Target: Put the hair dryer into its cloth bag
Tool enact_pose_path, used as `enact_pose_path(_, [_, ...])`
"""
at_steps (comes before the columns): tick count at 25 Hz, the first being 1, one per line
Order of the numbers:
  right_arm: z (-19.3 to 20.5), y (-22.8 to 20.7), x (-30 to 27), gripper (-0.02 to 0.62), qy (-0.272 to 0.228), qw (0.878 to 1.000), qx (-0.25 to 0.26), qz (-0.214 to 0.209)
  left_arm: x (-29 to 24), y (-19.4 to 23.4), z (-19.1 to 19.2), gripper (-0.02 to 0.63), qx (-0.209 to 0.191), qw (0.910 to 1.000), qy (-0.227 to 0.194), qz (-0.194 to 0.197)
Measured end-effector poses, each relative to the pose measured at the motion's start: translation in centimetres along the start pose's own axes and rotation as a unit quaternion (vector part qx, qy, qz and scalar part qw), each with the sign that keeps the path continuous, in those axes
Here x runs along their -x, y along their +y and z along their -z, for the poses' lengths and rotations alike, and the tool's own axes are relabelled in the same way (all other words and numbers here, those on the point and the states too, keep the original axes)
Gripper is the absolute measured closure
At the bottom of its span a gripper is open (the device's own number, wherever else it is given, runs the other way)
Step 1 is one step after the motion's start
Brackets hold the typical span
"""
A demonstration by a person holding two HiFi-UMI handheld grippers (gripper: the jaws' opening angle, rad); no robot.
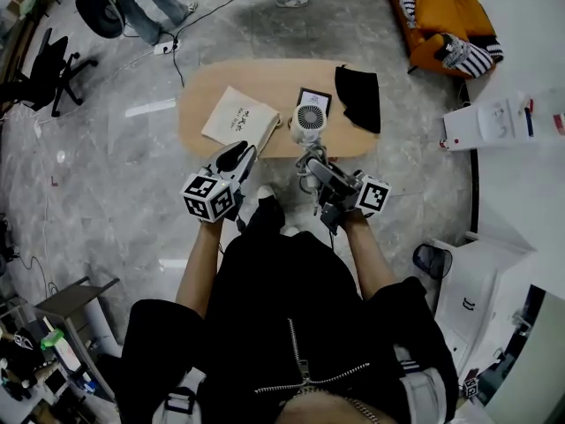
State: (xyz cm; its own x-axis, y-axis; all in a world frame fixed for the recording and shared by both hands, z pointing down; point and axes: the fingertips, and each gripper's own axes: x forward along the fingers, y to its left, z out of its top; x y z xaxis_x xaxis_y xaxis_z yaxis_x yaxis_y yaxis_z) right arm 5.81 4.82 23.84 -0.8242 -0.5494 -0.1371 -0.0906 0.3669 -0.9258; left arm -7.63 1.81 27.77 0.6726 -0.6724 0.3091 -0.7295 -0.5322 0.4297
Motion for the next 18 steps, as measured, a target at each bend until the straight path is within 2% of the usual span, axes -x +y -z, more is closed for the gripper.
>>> enact_pose_path(10, [-2.8,-2.4,-3.7,0.333,-0.019,1.0,-0.009,0.013,-3.9,4.2,-0.9,0.509,0.004,0.9993,0.03,0.021])
enact_pose_path(15, [-4.4,-4.1,-3.1,0.333,-0.016,0.999,-0.013,0.034,-6.6,5.0,0.2,0.509,0.004,0.9987,0.047,0.019])
enact_pose_path(18, [-5.9,-5.6,-2.9,0.333,-0.021,0.999,-0.015,0.033,-8.5,6.1,1.1,0.509,-0.001,0.9985,0.054,0.009])
